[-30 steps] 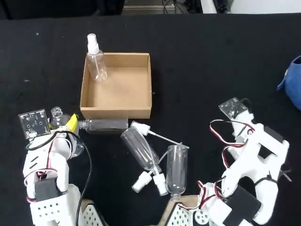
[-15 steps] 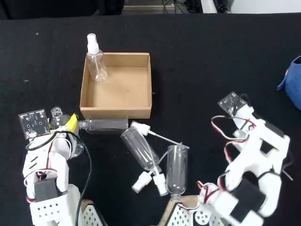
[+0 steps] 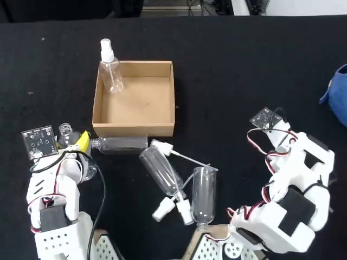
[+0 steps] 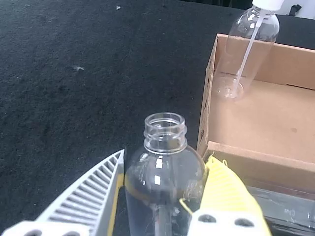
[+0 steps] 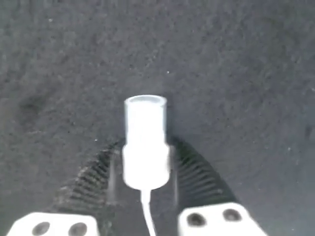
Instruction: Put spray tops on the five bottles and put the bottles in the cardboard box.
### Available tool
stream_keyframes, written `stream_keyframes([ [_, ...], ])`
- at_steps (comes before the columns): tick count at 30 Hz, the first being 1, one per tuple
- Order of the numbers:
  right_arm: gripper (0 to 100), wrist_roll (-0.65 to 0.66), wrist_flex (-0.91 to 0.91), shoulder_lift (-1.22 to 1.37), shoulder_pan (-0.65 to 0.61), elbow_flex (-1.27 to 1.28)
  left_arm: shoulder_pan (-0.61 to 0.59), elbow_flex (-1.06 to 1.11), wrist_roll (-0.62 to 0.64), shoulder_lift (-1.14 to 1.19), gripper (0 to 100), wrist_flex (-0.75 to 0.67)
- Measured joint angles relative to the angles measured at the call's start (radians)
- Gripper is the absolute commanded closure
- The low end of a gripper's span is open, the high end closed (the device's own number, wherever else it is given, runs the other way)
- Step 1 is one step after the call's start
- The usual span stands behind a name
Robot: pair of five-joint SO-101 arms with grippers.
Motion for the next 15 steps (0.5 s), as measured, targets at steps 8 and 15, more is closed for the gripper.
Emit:
stream_keyframes([
  [8, 98.8, -0.236, 0.287, -0.196, -0.072, -0.127, 0.0, 0.0, 0.0, 0.0, 97, -0.006],
  [15, 98.7, -0.776, 0.537, -0.46, -0.339, -0.376, 0.0, 0.0, 0.0, 0.0, 97, -0.104],
])
